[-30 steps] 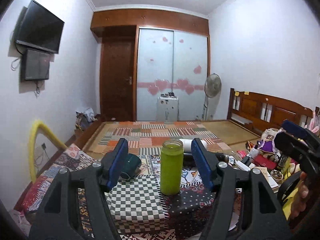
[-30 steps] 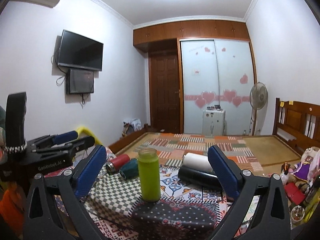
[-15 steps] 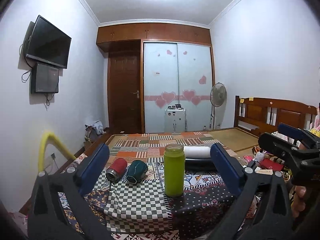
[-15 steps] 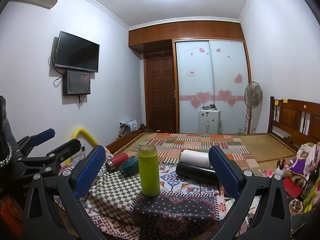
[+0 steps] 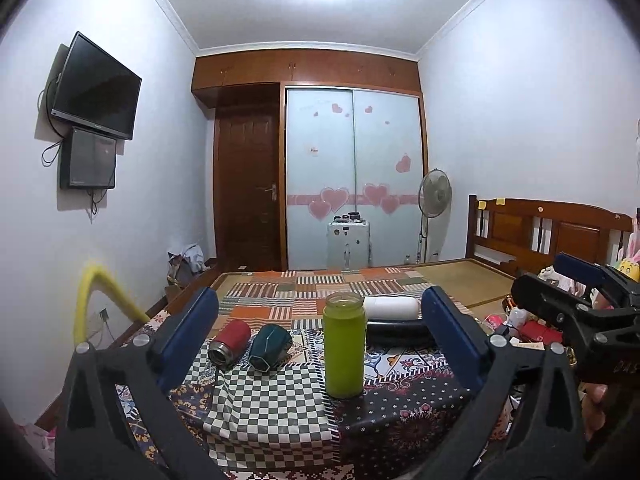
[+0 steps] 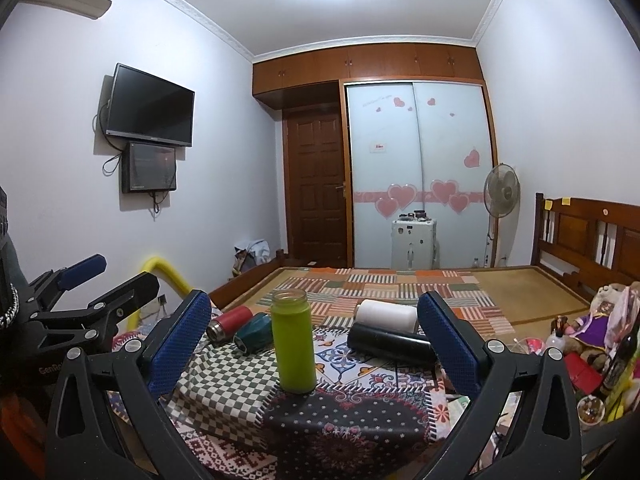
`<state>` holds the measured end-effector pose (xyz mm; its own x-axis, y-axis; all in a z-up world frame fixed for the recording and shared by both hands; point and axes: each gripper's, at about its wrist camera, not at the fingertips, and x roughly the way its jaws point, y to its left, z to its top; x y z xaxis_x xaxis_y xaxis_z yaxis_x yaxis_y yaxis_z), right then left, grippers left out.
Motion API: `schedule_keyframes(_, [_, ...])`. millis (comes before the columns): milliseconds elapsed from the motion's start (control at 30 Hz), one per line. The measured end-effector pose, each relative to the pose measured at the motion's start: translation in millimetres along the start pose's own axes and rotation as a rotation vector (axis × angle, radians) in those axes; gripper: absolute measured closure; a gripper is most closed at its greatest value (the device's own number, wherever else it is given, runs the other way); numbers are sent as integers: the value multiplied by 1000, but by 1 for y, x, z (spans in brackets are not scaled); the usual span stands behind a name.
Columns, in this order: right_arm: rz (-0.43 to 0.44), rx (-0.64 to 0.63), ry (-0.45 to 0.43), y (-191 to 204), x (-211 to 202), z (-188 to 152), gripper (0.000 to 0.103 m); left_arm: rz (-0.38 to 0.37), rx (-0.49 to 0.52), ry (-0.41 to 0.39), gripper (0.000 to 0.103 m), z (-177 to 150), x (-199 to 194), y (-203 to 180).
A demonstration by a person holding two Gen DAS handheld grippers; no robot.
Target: Flip cup upright
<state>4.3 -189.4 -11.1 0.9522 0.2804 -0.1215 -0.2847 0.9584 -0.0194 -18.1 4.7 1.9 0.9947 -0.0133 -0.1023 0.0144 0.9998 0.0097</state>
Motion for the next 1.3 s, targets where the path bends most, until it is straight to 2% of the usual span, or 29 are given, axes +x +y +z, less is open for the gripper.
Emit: schedule_keyframes(1300, [-21,4,-14,-2,-7,6,0,-23,-15,-4,0,5,-5,1])
